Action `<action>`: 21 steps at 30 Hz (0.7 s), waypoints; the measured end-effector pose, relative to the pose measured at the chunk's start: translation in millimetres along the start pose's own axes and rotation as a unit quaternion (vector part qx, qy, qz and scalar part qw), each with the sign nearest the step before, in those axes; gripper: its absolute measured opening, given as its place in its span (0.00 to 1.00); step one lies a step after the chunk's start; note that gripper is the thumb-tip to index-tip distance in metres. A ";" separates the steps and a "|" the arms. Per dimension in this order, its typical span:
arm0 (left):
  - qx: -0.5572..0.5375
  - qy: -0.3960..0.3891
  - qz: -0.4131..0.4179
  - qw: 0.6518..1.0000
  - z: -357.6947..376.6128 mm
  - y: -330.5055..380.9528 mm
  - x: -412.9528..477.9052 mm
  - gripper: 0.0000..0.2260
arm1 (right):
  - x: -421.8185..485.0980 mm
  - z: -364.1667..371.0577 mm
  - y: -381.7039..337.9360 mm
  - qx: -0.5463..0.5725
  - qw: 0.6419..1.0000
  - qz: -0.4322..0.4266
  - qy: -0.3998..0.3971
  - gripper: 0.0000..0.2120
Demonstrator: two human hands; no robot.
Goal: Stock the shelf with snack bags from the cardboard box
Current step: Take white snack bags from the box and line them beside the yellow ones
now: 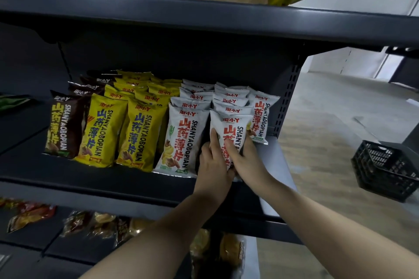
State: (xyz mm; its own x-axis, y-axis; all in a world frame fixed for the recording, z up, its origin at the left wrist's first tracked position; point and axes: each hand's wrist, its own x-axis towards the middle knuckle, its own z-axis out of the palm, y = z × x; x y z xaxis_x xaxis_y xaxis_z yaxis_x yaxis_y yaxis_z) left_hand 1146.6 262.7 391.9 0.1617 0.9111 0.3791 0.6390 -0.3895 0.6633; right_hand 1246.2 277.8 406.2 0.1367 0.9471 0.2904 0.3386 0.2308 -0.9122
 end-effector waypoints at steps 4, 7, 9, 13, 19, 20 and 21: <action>-0.013 -0.041 -0.042 0.998 -8.8 6.1 -0.2 0.44 | 0.7 1.1 -6.3 -0.007 0.999 0.031 0.005 0.19; -0.023 -0.054 -0.075 0.995 -16.2 6.0 -8.8 0.43 | -5.4 -3.6 -12.7 -0.018 0.999 0.049 0.006 0.11; -0.011 -0.058 -0.080 0.995 -18.7 1.9 -19.4 0.42 | -13.6 -7.1 -17.6 -0.027 0.999 0.046 0.003 0.11; 0.014 -0.038 -0.053 0.998 -20.8 -3.5 -38.3 0.33 | -29.5 -11.1 -18.5 -0.062 0.996 0.067 -0.011 0.18; 0.021 0.011 -0.036 0.999 -26.9 1.4 -62.0 0.22 | -51.3 -21.8 -35.6 -0.025 0.989 0.145 -0.027 0.13; 0.016 0.032 -0.030 0.999 -27.9 1.4 -69.7 0.22 | -56.8 -21.9 -38.7 0.012 0.983 0.182 0.004 0.14; 0.007 0.052 -0.019 0.998 -28.2 1.5 -79.1 0.22 | -63.7 -23.1 -39.7 0.039 0.976 0.212 0.029 0.14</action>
State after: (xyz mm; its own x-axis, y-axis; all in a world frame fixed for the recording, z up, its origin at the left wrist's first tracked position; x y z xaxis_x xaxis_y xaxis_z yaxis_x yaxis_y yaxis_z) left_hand 1113.6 186.2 381.1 0.0593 0.9059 0.4194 0.6544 -0.3526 0.6689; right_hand 1245.5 203.1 430.6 0.3026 0.9473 -0.1047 0.1692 -0.1615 -0.9723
